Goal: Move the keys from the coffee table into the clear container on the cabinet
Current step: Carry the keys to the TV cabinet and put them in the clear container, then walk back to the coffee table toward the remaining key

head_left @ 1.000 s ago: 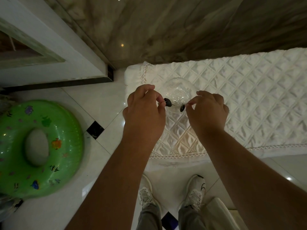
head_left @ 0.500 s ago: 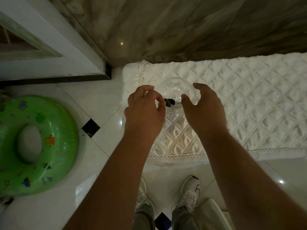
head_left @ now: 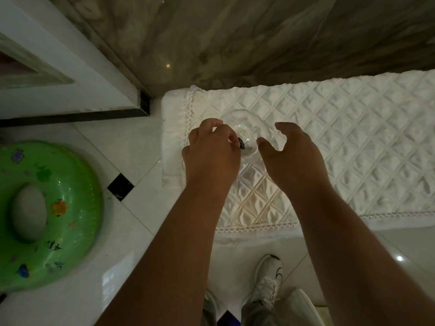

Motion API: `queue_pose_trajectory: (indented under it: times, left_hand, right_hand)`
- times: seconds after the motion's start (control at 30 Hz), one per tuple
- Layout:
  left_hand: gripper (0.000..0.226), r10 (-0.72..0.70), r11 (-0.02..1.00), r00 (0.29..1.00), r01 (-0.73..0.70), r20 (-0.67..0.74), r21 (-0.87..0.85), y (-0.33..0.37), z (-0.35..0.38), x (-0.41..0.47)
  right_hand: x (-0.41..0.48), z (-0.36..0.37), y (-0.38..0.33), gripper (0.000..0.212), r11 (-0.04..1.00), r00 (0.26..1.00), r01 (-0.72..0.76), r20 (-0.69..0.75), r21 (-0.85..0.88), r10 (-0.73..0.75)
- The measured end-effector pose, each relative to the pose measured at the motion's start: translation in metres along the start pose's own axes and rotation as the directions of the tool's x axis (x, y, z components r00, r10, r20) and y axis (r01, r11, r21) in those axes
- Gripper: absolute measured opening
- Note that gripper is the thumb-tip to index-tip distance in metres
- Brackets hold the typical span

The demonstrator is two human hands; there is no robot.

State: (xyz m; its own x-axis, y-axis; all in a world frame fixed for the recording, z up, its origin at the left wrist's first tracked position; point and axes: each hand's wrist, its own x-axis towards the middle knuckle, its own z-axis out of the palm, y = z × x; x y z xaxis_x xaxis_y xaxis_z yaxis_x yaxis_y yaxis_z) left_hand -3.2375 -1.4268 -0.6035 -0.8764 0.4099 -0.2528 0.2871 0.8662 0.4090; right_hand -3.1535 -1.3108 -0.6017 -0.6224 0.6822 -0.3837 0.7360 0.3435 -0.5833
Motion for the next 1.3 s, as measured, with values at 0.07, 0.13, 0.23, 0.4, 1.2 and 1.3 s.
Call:
queue_pose_trajectory:
  times: [0.07, 0.13, 0.23, 0.4, 1.2, 1.3]
  left_hand:
    - [0.008, -0.015, 1.000, 1.000, 0.015, 0.013, 0.016, 0.000, 0.003, 0.000]
    - [0.015, -0.017, 1.000, 1.000, 0.017, 0.013, 0.004, 0.001, 0.003, -0.001]
    - [0.027, 0.003, 0.994, 1.000, -0.004, -0.006, -0.112, 0.007, -0.006, -0.006]
    - [0.037, 0.012, 0.961, 0.997, 0.009, 0.073, -0.277, 0.020, -0.034, -0.020]
    - [0.046, 0.538, 0.739, 0.842, -0.496, -0.042, -0.456, 0.206, -0.410, -0.194]
    - [0.045, 0.629, 0.659, 0.774, -0.578, -0.070, -0.482, 0.229, -0.463, -0.233]
  right_hand:
    - [0.001, 0.000, 0.000, 0.060, 1.000, 1.000, 0.000, -0.002, 0.002, 0.000]
    - [0.002, 0.000, -0.002, 0.059, 1.000, 1.000, 0.003, 0.005, 0.008, -0.003]
    - [0.002, -0.005, -0.006, 0.054, 0.999, 1.000, 0.004, -0.004, 0.040, -0.004]
    - [-0.007, -0.026, -0.015, 0.052, 0.995, 0.999, -0.006, -0.048, 0.102, 0.011]
    - [-0.266, -0.376, -0.211, 0.049, 0.973, 0.841, 0.141, -0.541, 0.183, -0.020]
    - [-0.321, -0.415, -0.233, 0.049, 0.977, 0.782, 0.138, -0.623, 0.165, -0.005]
